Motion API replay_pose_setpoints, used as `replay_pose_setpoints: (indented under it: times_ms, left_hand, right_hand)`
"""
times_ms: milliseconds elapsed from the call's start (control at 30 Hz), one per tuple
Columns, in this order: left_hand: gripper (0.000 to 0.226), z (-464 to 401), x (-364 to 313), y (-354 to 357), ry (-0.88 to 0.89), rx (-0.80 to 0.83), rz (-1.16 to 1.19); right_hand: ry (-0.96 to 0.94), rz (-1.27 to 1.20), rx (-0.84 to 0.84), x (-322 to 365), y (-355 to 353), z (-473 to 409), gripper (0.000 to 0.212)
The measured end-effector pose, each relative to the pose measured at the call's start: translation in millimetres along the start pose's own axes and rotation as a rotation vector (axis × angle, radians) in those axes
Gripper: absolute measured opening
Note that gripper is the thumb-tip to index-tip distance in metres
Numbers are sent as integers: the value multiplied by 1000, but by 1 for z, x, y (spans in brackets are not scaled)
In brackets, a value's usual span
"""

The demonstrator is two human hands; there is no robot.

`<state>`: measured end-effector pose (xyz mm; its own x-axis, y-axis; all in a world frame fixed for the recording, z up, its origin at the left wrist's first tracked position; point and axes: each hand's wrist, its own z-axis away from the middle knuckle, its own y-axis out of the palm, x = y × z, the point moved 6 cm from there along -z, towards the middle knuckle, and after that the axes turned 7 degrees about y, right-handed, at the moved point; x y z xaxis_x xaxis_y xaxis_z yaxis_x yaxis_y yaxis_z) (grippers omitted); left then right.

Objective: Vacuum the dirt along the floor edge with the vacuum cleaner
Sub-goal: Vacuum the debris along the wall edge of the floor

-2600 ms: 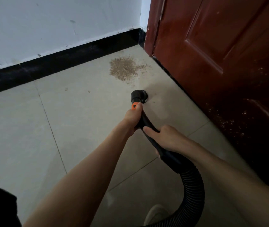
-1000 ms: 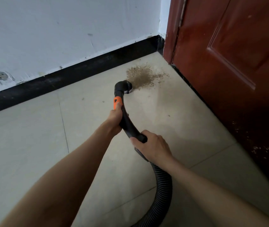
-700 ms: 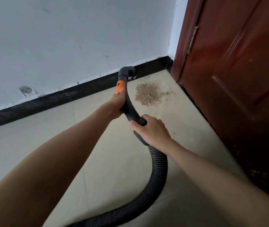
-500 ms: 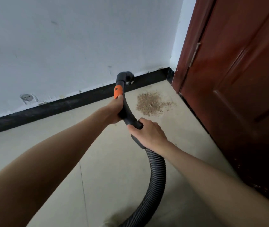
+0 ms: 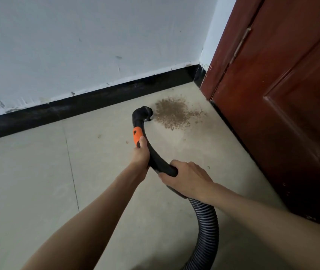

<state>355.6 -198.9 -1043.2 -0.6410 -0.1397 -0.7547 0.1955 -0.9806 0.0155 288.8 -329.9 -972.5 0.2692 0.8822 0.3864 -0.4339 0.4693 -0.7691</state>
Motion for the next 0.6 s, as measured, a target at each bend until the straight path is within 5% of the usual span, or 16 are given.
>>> replay_pose_setpoints:
  times_ms: [200,600]
  left_hand:
    - [61,-5,-36,35,37,33,-61]
    - [61,-41,-57,55,-16,-26,-103]
  right_hand:
    - [5,-202,-23,-12,-25,-27,40]
    - [-60,-134,-44,-28,-30,-86,40]
